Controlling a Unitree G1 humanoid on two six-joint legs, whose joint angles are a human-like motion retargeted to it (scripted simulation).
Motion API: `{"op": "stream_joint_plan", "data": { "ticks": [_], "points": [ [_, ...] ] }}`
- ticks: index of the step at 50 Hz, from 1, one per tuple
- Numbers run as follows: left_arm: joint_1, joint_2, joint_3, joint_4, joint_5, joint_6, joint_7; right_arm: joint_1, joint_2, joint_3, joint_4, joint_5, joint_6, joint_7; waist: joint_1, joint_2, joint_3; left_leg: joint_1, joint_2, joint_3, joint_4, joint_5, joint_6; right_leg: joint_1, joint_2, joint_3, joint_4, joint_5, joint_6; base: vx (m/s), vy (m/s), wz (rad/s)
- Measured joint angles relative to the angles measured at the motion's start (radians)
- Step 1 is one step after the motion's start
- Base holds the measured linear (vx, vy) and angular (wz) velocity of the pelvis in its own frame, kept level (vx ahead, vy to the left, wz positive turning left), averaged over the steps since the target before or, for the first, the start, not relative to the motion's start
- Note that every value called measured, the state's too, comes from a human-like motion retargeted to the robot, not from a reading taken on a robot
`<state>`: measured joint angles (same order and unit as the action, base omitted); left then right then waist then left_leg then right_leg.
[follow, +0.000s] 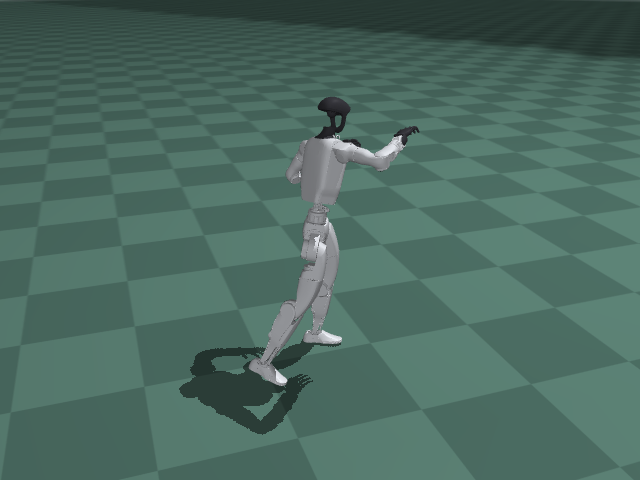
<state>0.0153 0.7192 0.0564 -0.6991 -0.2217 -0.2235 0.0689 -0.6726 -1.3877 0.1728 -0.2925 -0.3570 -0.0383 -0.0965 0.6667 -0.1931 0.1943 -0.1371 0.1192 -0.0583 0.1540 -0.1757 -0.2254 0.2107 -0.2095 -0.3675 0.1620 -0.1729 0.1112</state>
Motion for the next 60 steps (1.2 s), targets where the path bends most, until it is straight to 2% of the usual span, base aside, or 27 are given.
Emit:
{"op": "stream_joint_plan", "data": {
  "ticks": [2, 3, 5, 8, 10, 13, 15, 17, 20, 23, 25, 27, 28, 30, 33, 35, 37, 40, 42, 45, 48, 50, 53, 55, 57, 58, 60],
  "points": [
    [0.091, -0.027, 0.021, 0.029, -0.01, -0.025, 0.01, -0.597, 0.026, 0.61, 0.46, -0.107, 0.026, -0.062, 0.101, -0.031, 0.017, -0.021, -0.017, -0.009, -0.004, 0.0, 0.02, -0.007, -0.008, -0.005, -0.007, -0.011, 0.004, 0.02, -0.02, 0.68],
    [0.142, -0.06, 0.048, 0.04, -0.016, -0.034, 0.007, -0.873, 0.12, 0.906, 0.751, -0.129, 0.049, -0.069, 0.139, -0.026, 0.021, -0.033, -0.026, -0.009, -0.001, -0.003, 0.036, -0.008, -0.014, -0.012, -0.015, -0.015, 0.009, 0.0, -0.02, 0.44],
    [0.194, -0.099, 0.077, 0.05, -0.052, -0.022, 0.0, -1.099, 0.252, 1.133, 1.234, -0.119, 0.116, 0.003, 0.247, -0.026, 0.061, -0.045, -0.067, 0.001, -0.02, 0.009, 0.141, -0.005, -0.048, -0.027, -0.045, -0.013, 0.019, 0.0, -0.01, 0.33],
    [0.26, -0.143, 0.158, 0.034, -0.124, -0.022, -0.003, -1.204, 0.276, 1.012, 1.467, -0.037, 0.166, -0.02, 0.348, 0.024, 0.096, -0.059, -0.086, -0.012, -0.022, 0.012, 0.161, 0.021, -0.051, -0.038, -0.094, 0.005, 0.031, 0.01, 0.0, 0.5],
    [0.294, -0.194, 0.219, 0.019, -0.163, -0.026, 0.02, -1.193, 0.231, 0.978, 1.286, -0.009, 0.146, -0.097, 0.337, 0.045, 0.111, -0.052, -0.092, -0.03, -0.037, 0.021, 0.161, 0.035, -0.047, -0.022, -0.103, 0.015, 0.023, 0.03, 0.01, 0.59],
    [0.238, -0.235, 0.215, -0.008, -0.091, -0.022, 0.091, -0.997, 0.181, 0.852, 0.882, -0.054, 0.138, -0.227, 0.267, 0.061, 0.076, -0.029, -0.089, -0.047, -0.072, 0.034, 0.161, 0.025, -0.046, 0.026, -0.067, 0.022, 0.016, 0.02, 0.01, 0.25],
    [0.103, -0.204, 0.186, -0.018, 0.004, -0.002, 0.168, -0.82, 0.211, 0.685, 0.642, -0.069, 0.139, -0.271, 0.192, 0.067, 0.056, -0.003, -0.079, -0.036, -0.095, 0.039, 0.159, 0.013, -0.048, 0.068, -0.037, 0.02, 0.01, 0.02, -0.03, -0.33],
    [-0.131, -0.14, 0.083, 0.017, 0.114, 0.059, 0.195, -0.517, 0.248, 0.412, 0.386, -0.09, 0.116, -0.204, 0.132, 0.073, 0.013, 0.011, -0.072, -0.016, -0.111, 0.044, 0.16, -0.005, -0.054, 0.099, -0.019, 0.019, 0.017, 0.0, -0.03, -0.59],
    [-0.599, 0.08, -0.091, 0.183, 0.254, 0.175, 0.16, -0.138, 0.405, 0.134, 0.106, -0.081, 0.077, -0.103, -0.024, 0.058, -0.037, 0.028, -0.062, 0.013, -0.127, 0.051, 0.137, -0.021, -0.06, 0.125, -0.006, 0.004, 0.019, -0.02, -0.05, -0.56],
    [-1.236, 0.155, -0.54, 0.698, 0.459, 0.27, 0.205, 0.229, 0.505, -0.054, -0.079, -0.031, 0.042, -0.135, -0.206, 0.086, -0.092, 0.006, -0.068, 0.003, -0.123, 0.065, 0.122, -0.032, -0.065, 0.093, -0.007, -0.011, 0.019, -0.06, -0.03, 0.04],
    [-1.624, 0.107, -0.897, 1.241, 0.53, 0.322, 0.267, 0.41, 0.56, -0.127, -0.143, 0.023, 0.012, -0.18, -0.365, 0.111, -0.107, -0.013, -0.069, -0.022, -0.118, 0.077, 0.105, -0.032, -0.059, 0.059, -0.008, -0.02, 0.014, -0.09, -0.01, 0.46],
    [-1.83, 0.014, -1.147, 1.799, 0.525, 0.326, 0.232, 0.537, 0.596, -0.15, -0.17, 0.077, -0.008, -0.2, -0.533, 0.143, -0.107, -0.027, -0.064, -0.043, -0.122, 0.088, 0.086, -0.037, -0.048, 0.036, -0.007, -0.025, 0.012, -0.09, -0.01, 0.34],
    [-1.865, -0.008, -1.19, 2.0, 0.531, 0.306, 0.172, 0.606, 0.603, -0.164, -0.184, 0.1, -0.023, -0.204, -0.605, 0.164, -0.114, -0.035, -0.056, -0.047, -0.125, 0.091, 0.071, -0.047, -0.041, 0.034, -0.006, -0.025, 0.014, -0.07, -0.01, -0.1],
    [-1.903, 0.07, -1.227, 2.148, 0.56, 0.255, 0.108, 0.729, 0.615, -0.196, -0.212, 0.134, -0.053, -0.21, -0.724, 0.189, -0.111, -0.035, -0.041, -0.02, -0.153, 0.104, 0.06, -0.078, -0.037, 0.053, -0.002, -0.027, 0.012, -0.06, -0.02, -0.74],
    [-1.839, 0.344, -1.167, 1.851, 0.421, 0.201, 0.317, 0.905, 0.638, -0.267, -0.234, 0.176, -0.087, -0.245, -0.794, 0.203, -0.082, -0.014, -0.022, 0.071, -0.19, 0.109, 0.049, -0.136, -0.046, 0.128, -0.004, -0.027, 0.012, -0.04, -0.03, -1.49],
    [-1.697, 0.453, -0.986, 1.603, 0.203, 0.147, 0.503, 0.99, 0.668, -0.311, -0.223, 0.173, -0.088, -0.247, -0.787, 0.198, -0.043, -0.007, -0.026, 0.12, -0.184, 0.101, 0.063, -0.161, -0.061, 0.179, -0.012, -0.026, 0.013, -0.06, -0.01, -1.37],
    [-1.501, 0.471, -0.746, 1.386, 0.086, 0.091, 0.623, 1.017, 0.693, -0.335, -0.21, 0.129, -0.075, -0.25, -0.76, 0.188, 0.016, -0.039, -0.044, 0.152, -0.098, 0.079, 0.094, -0.165, -0.091, 0.21, -0.024, -0.028, 0.012, -0.1, 0.01, -0.79],
    [-1.185, 0.439, -0.405, 1.091, 0.067, 0.059, 0.658, 0.951, 0.681, -0.324, -0.221, 0.041, -0.046, -0.252, -0.728, 0.19, 0.122, -0.187, -0.047, 0.222, 0.216, 0.001, 0.087, -0.16, -0.142, 0.215, -0.018, -0.072, 0.005, -0.11, 0.04, -0.36],
    [-1.047, 0.409, -0.29, 0.952, 0.058, 0.051, 0.63, 0.839, 0.651, -0.298, -0.251, -0.02, -0.028, -0.244, -0.707, 0.198, 0.185, -0.298, 0.009, 0.284, 0.383, -0.036, 0.058, -0.171, -0.158, 0.203, 0.015, -0.134, -0.011, -0.1, 0.05, -0.27],
    [-0.966, 0.379, -0.255, 0.827, 0.083, 0.066, 0.607, 0.567, 0.585, -0.242, -0.258, -0.099, 0.007, -0.249, -0.677, 0.205, 0.251, -0.432, 0.132, 0.413, 0.42, -0.041, 0.061, -0.208, -0.171, 0.183, 0.08, -0.242, -0.045, -0.04, 0.06, -0.03],
    [-1.044, 0.352, -0.336, 0.799, 0.124, 0.091, 0.62, 0.209, 0.511, -0.138, -0.176, -0.116, 0.043, -0.3, -0.633, 0.212, 0.254, -0.487, 0.189, 0.529, 0.196, 0.027, 0.074, -0.219, -0.172, 0.153, 0.116, -0.31, -0.045, 0.17, 0.15, 0.47],
    [-1.145, 0.313, -0.438, 0.831, 0.157, 0.103, 0.635, -0.019, 0.446, -0.03, -0.085, -0.092, 0.052, -0.36, -0.583, 0.229, 0.212, -0.502, 0.189, 0.54, 0.093, 0.091, 0.082, -0.196, -0.166, 0.123, 0.135, -0.32, -0.044, 0.47, 0.29, 0.8],
    [-1.405, 0.147, -0.791, 1.121, 0.328, 0.131, 0.692, -0.36, 0.348, 0.313, 0.258, -0.002, 0.029, -0.539, -0.481, 0.246, 0.061, -0.492, 0.159, 0.522, 0.171, 0.134, 0.137, -0.127, -0.196, 0.087, 0.236, -0.231, -0.088, 0.82, 0.45, 1.31],
    [-1.533, -0.109, -1.06, 1.506, 0.409, 0.164, 0.726, -0.558, 0.366, 0.641, 0.647, 0.098, 0.003, -0.637, -0.423, 0.249, -0.035, -0.425, 0.106, 0.493, 0.271, 0.094, 0.17, -0.082, -0.211, 0.166, 0.409, -0.109, -0.135, 1.11, 0.55, 1.99],
    [-1.545, -0.406, -1.229, 1.911, 0.341, 0.136, 0.605, -0.626, 0.452, 0.886, 1.036, 0.211, -0.045, -0.511, -0.414, 0.248, -0.11, -0.305, 0.035, 0.427, 0.312, 0.041, 0.167, -0.095, -0.132, 0.329, 0.718, -0.066, -0.137, 1.18, 0.48, 2.54],
    [-1.524, -0.52, -1.255, 2.044, 0.313, 0.117, 0.528, -0.592, 0.464, 0.927, 1.133, 0.242, -0.076, -0.423, -0.419, 0.249, -0.15, -0.241, 0.008, 0.386, 0.311, 0.024, 0.165, -0.126, -0.07, 0.377, 0.907, -0.092, -0.129, 1.15, 0.36, 2.67],
    [-1.457, -0.567, -1.226, 2.035, 0.367, 0.119, 0.495, -0.434, 0.39, 0.856, 1.061, 0.248, -0.12, -0.42, -0.462, 0.26, -0.21, -0.109, -0.01, 0.294, 0.286, 0.001, 0.166, -0.217, 0.005, 0.344, 1.308, -0.199, -0.163, 1.07, 0.24, 2.67]
  ]
}}
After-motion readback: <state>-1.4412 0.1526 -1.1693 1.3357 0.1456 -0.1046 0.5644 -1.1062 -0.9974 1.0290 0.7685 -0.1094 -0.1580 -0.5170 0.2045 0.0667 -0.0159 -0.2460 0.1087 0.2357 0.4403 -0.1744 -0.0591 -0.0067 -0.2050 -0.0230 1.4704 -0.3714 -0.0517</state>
